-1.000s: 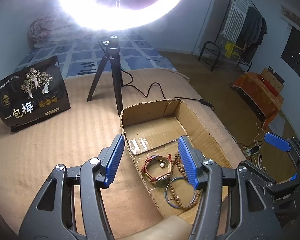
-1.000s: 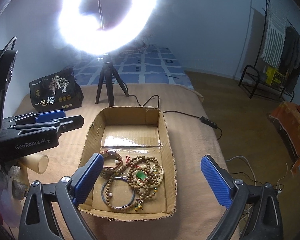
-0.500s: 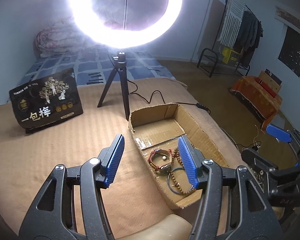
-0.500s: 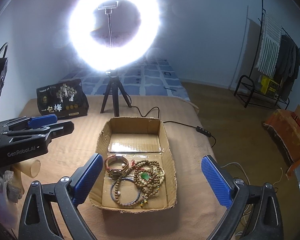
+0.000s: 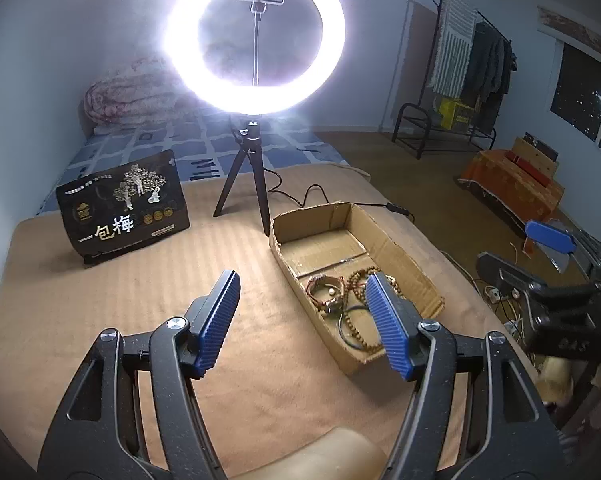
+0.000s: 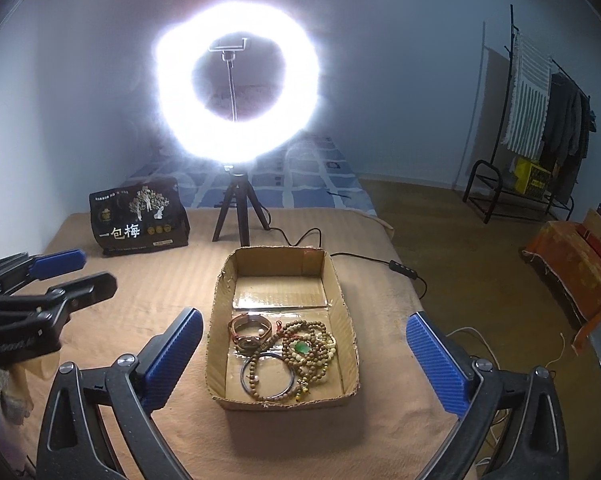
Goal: Organize jewelry
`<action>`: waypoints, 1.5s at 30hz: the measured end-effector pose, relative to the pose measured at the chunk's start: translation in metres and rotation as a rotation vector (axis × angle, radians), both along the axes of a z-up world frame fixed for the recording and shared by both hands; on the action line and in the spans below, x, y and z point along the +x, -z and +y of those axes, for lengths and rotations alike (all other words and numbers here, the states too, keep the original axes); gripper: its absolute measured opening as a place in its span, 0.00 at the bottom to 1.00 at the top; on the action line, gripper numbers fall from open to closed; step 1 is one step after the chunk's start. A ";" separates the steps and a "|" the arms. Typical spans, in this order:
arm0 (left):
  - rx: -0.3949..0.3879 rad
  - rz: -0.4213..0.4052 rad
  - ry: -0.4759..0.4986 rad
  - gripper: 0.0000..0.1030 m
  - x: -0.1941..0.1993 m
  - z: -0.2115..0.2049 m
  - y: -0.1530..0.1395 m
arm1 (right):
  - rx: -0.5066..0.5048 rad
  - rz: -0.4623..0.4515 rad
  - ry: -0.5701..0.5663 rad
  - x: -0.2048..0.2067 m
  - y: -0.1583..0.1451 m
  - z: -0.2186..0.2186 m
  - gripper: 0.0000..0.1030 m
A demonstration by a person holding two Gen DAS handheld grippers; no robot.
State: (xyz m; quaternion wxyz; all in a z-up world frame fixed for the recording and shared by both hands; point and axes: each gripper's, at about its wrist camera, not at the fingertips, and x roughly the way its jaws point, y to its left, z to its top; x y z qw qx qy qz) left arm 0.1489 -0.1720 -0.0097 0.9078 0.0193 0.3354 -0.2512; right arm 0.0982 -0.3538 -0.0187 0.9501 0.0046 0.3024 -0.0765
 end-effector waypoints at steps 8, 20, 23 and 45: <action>0.015 -0.024 0.002 0.68 -0.032 0.013 -0.003 | 0.001 -0.023 -0.002 -0.015 -0.002 0.006 1.00; 0.042 -0.040 0.010 0.77 -0.050 0.014 0.001 | -0.017 -0.047 0.030 -0.026 -0.002 0.003 1.00; 0.031 -0.075 0.006 0.91 -0.057 0.017 -0.003 | -0.012 -0.052 0.040 -0.027 -0.003 0.002 1.00; 0.069 -0.099 -0.024 0.99 -0.064 0.016 -0.008 | -0.035 -0.052 0.039 -0.030 -0.001 0.003 1.00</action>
